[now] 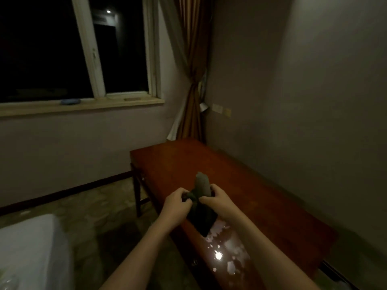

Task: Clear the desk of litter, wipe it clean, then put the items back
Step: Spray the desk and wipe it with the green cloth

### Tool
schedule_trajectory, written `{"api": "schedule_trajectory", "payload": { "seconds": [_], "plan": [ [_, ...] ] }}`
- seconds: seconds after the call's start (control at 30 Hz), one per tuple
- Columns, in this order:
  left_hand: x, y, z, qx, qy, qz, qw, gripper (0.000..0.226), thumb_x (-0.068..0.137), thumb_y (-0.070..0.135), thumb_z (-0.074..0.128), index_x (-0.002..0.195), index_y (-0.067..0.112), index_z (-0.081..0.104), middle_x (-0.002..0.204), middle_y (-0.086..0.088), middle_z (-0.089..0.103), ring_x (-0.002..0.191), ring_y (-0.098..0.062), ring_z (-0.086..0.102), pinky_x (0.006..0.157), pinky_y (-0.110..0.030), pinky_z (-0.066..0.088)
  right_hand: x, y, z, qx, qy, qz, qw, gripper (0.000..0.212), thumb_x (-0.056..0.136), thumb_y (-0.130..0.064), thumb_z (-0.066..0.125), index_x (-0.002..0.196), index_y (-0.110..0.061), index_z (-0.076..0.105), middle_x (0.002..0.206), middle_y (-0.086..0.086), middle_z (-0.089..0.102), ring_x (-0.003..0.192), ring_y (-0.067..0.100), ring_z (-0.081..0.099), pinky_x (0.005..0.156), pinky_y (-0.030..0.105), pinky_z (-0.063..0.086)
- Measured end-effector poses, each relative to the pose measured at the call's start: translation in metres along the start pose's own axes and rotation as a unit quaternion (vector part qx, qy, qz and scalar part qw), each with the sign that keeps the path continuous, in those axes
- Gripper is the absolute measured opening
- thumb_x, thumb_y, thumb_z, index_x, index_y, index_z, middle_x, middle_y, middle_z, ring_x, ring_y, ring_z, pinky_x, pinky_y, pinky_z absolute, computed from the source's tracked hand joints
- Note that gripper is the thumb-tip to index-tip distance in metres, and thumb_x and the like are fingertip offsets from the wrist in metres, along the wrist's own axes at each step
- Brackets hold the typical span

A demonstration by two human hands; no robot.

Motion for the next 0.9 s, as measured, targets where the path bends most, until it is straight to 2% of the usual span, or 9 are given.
{"api": "schedule_trajectory", "payload": {
  "seconds": [0.07,0.2,0.33,0.4,0.57,0.63,0.77,0.87,0.9],
  "plan": [
    [0.022,-0.016,-0.019,-0.001,0.006,-0.008,1.000,0.013,0.096,0.014,0.048,0.105,0.019,0.057,0.098,0.000,0.060,0.073,-0.009,0.057,0.052,-0.016,0.040,0.033,-0.008,0.018,0.000,-0.036,0.002,0.999,0.034,0.089,-0.013,0.060,0.117,-0.020,0.043,0.111,0.007,0.057,0.091,0.020,0.065,0.078,0.033,0.058],
    [0.082,-0.050,-0.057,0.000,0.025,-0.037,0.999,0.013,0.096,0.017,0.048,0.104,0.021,0.057,0.096,0.002,0.060,0.080,-0.014,0.061,0.061,-0.023,0.048,0.114,-0.026,0.052,0.008,-0.072,-0.005,0.997,0.045,0.090,-0.008,0.058,0.128,-0.021,0.036,0.109,0.003,0.054,0.083,0.014,0.064,0.062,0.021,0.053],
    [0.155,-0.072,-0.102,0.001,0.060,-0.062,0.996,0.012,0.097,0.016,0.047,0.096,0.026,0.054,0.088,0.000,0.060,0.071,-0.014,0.058,0.059,-0.026,0.045,0.209,-0.048,0.073,0.022,-0.102,-0.022,0.994,0.043,0.089,-0.006,0.060,0.123,-0.023,0.041,0.110,-0.002,0.054,0.095,0.014,0.061,0.070,0.024,0.054],
    [0.192,-0.078,-0.126,0.009,0.074,-0.063,0.995,0.014,0.096,0.015,0.047,0.092,0.026,0.055,0.087,-0.001,0.061,0.072,-0.014,0.057,0.061,-0.027,0.045,0.254,-0.060,0.078,0.036,-0.104,-0.031,0.993,0.040,0.088,-0.009,0.064,0.120,-0.023,0.043,0.110,-0.004,0.054,0.099,0.014,0.060,0.074,0.024,0.053],
    [0.261,-0.095,-0.169,-0.024,0.144,-0.068,0.987,0.025,0.093,0.008,0.051,0.081,0.030,0.054,0.084,0.006,0.059,0.074,-0.002,0.055,0.061,-0.014,0.044,0.339,-0.075,0.091,0.066,-0.119,-0.003,0.991,0.031,0.088,-0.013,0.066,0.118,-0.009,0.057,0.111,0.005,0.065,0.096,0.014,0.065,0.071,0.020,0.054],
    [0.281,-0.105,-0.178,-0.034,0.134,-0.084,0.987,0.022,0.093,0.008,0.051,0.084,0.027,0.057,0.084,0.003,0.060,0.076,-0.008,0.057,0.066,-0.021,0.047,0.363,-0.076,0.100,0.032,-0.139,-0.005,0.990,0.023,0.089,-0.014,0.065,0.110,-0.012,0.058,0.106,0.003,0.065,0.089,0.009,0.064,0.064,0.016,0.052],
    [0.330,-0.131,-0.198,-0.045,0.104,-0.097,0.989,0.017,0.092,0.010,0.053,0.086,0.024,0.061,0.084,-0.001,0.063,0.074,-0.012,0.059,0.065,-0.028,0.047,0.412,-0.083,0.112,0.019,-0.129,-0.013,0.991,0.026,0.089,-0.015,0.066,0.113,-0.010,0.059,0.110,0.005,0.065,0.089,0.009,0.064,0.062,0.015,0.052],
    [0.377,-0.147,-0.216,-0.034,0.063,-0.094,0.993,0.011,0.094,0.015,0.055,0.097,0.022,0.063,0.091,0.001,0.065,0.081,-0.012,0.062,0.068,-0.030,0.053,0.451,-0.086,0.115,0.016,-0.089,-0.003,0.996,0.020,0.088,-0.016,0.067,0.106,-0.017,0.059,0.106,0.001,0.065,0.090,0.010,0.064,0.067,0.018,0.054],
    [0.394,-0.151,-0.222,-0.030,0.048,-0.092,0.994,0.011,0.094,0.016,0.055,0.101,0.021,0.062,0.098,0.001,0.064,0.085,-0.009,0.061,0.066,-0.025,0.053,0.466,-0.088,0.116,0.005,-0.075,-0.001,0.997,0.022,0.087,-0.018,0.068,0.106,-0.018,0.057,0.108,0.001,0.064,0.094,0.013,0.064,0.071,0.020,0.054]
  ]
}}
Point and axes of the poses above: each hand's wrist, its own x-axis towards the middle knuckle, its own z-axis out of the palm, y = z × x, the point moved 2 cm from there along x, towards the middle knuckle
